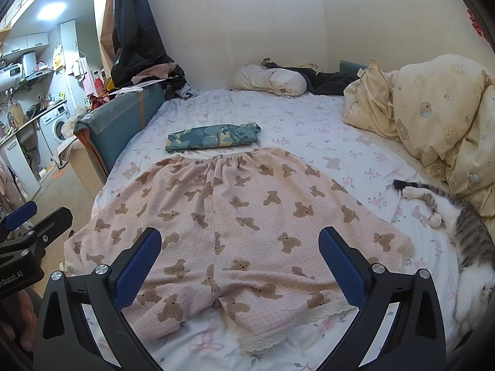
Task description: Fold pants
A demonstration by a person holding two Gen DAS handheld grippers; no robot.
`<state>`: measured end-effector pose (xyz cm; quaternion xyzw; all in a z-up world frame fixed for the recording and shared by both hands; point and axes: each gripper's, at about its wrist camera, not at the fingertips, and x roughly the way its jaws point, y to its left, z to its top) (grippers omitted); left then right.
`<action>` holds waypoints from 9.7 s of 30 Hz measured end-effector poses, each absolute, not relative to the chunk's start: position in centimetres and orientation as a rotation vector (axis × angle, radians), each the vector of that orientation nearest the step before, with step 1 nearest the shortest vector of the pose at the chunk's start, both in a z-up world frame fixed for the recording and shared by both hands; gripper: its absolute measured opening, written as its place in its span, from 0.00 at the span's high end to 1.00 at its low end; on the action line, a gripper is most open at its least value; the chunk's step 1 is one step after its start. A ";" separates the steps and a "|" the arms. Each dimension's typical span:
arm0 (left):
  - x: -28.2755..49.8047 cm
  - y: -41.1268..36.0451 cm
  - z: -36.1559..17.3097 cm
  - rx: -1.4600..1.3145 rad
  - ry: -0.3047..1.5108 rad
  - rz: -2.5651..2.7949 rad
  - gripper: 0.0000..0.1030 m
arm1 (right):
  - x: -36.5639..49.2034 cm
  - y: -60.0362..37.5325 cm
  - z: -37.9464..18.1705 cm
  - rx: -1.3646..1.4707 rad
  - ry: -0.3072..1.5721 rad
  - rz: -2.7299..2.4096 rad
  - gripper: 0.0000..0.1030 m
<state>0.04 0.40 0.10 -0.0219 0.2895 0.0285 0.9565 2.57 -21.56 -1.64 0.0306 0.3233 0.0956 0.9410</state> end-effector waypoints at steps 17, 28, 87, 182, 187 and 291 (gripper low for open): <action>0.0 0.3 0.0 -0.048 0.590 0.050 0.01 | 2.6 -21.6 -1.8 0.060 0.660 0.191 0.00; 0.0 0.3 0.0 -0.050 0.587 0.053 0.01 | 2.7 -21.8 -1.8 0.063 0.651 0.183 0.00; 5.8 3.6 -2.9 -0.216 0.847 0.132 0.01 | 9.1 -28.9 -5.5 0.372 0.953 0.518 0.97; 14.7 24.7 -13.8 -0.129 1.521 -0.122 0.21 | 7.2 7.2 -12.0 0.166 1.235 1.023 0.54; 12.1 22.8 -16.1 -0.124 1.609 -0.194 0.21 | 6.3 -2.5 -9.5 0.178 1.184 0.930 0.34; 6.2 -3.2 -17.6 0.132 1.513 -0.101 0.45 | 8.9 -25.5 -15.1 0.257 1.448 0.183 0.48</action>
